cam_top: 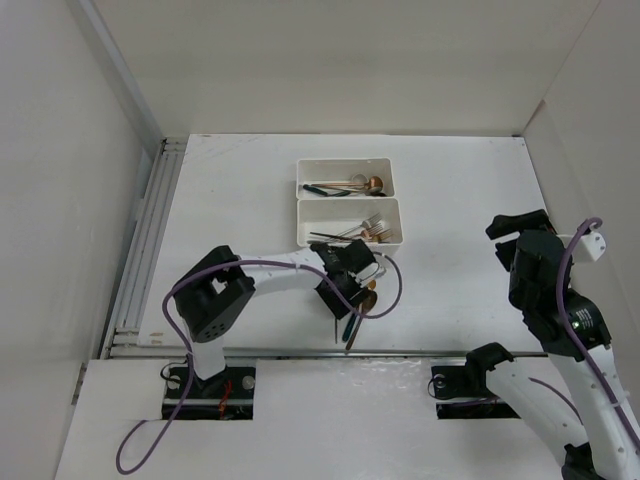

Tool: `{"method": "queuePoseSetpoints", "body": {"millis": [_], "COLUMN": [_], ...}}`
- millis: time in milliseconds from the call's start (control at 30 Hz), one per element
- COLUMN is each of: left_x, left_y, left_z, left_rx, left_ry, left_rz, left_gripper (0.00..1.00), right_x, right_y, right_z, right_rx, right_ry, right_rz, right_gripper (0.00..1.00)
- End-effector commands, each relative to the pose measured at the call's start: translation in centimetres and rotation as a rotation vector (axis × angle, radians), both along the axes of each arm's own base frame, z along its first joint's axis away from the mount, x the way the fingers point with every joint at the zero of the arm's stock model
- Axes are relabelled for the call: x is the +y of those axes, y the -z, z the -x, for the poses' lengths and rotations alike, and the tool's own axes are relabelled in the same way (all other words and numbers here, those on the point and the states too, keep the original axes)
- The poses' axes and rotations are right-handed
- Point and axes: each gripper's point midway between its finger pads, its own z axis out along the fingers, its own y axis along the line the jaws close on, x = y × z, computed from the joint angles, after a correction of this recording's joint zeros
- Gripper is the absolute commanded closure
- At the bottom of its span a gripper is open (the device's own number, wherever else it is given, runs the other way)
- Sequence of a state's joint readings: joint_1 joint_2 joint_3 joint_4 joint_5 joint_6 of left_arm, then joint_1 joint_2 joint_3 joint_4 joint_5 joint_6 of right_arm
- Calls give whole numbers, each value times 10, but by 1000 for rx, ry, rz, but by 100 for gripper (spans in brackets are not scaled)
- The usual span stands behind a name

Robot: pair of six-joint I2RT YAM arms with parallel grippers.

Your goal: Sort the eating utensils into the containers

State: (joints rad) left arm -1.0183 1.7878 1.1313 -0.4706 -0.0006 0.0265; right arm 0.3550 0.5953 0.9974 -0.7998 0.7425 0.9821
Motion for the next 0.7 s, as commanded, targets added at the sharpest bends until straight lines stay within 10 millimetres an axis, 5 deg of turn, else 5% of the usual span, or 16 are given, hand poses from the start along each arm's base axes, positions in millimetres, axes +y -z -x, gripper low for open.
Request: {"method": "queuePoseSetpoints", "body": {"millis": [0,167,533,667], "left_x": [13,19,21,18], "left_y": [-6,-16,-7,-14], "left_z": [29,3,51,48], "left_rx": [251,298,461,436], "left_ry": [-1,-112,-71,-84], "left_rz": [-4,22,17,40], "left_gripper": [42,39,49,47], "right_x": [-1,-5,-9,-10], "right_y": [-15,-15,-15,-13], "right_z": [1,6,9,10], "right_rx": [-47,-35,-37,-28], "right_ry": [1,7,26,26], "right_rz": [1,16,23,26], "right_gripper": [20,20,20,20]}}
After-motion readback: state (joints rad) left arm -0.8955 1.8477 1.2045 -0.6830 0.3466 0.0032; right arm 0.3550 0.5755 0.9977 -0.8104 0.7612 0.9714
